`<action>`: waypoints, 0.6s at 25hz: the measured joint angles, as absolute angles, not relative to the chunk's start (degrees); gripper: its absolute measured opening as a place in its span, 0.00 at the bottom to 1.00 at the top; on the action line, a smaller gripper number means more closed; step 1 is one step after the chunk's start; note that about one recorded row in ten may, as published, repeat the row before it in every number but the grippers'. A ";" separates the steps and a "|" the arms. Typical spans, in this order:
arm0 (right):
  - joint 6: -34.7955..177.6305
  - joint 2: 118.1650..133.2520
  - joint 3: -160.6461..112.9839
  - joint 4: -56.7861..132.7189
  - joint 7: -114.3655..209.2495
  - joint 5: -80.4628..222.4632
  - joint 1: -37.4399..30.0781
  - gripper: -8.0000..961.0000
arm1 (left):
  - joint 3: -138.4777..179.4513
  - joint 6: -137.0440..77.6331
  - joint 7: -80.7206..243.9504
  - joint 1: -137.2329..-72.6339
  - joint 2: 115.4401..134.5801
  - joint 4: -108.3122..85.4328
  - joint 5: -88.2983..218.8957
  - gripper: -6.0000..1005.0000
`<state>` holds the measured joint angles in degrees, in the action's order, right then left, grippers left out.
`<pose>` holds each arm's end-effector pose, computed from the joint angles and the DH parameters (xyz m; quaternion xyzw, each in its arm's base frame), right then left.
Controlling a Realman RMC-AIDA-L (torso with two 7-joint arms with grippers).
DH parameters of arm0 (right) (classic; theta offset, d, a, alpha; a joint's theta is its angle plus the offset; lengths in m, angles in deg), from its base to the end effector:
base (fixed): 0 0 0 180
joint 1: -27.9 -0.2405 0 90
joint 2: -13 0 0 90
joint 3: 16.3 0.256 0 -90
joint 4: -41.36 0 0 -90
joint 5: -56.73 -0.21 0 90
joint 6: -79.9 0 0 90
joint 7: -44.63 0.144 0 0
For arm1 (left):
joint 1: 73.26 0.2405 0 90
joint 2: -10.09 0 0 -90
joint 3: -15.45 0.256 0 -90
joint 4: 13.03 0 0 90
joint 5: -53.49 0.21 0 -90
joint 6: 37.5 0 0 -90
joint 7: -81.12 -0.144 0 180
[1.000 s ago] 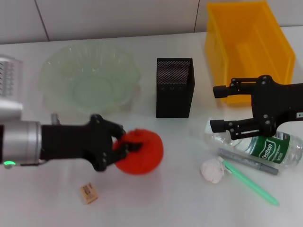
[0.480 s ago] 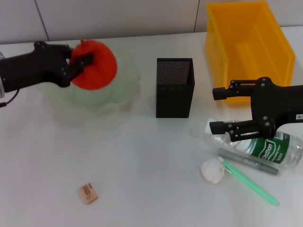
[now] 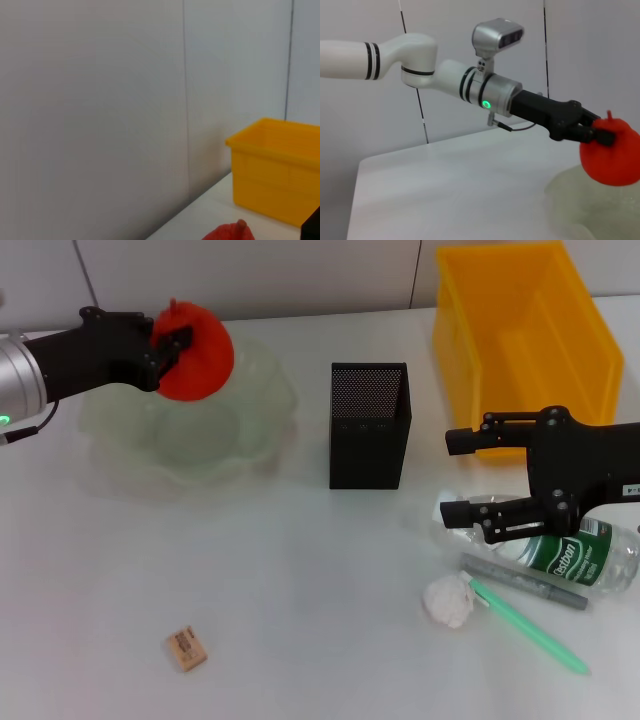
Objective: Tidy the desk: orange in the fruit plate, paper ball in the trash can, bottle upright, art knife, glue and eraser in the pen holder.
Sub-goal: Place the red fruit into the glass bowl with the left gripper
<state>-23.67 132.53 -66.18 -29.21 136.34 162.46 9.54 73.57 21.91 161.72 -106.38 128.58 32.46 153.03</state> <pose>0.2231 0.2892 0.0642 -0.9625 0.1164 0.2218 0.1045 -0.2212 0.4116 0.0125 -0.9170 -0.1558 -0.1957 0.3108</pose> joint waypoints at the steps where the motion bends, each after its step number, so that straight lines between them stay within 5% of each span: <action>1: -23.87 132.53 -66.19 -29.21 136.35 162.46 9.52 0.84 | 74.47 20.18 161.52 -106.73 128.58 31.86 153.04 0.16; 15: -25.01 132.61 -65.78 -29.11 136.77 162.46 9.61 0.84 | 77.57 10.77 161.41 -106.80 128.62 30.15 152.75 0.23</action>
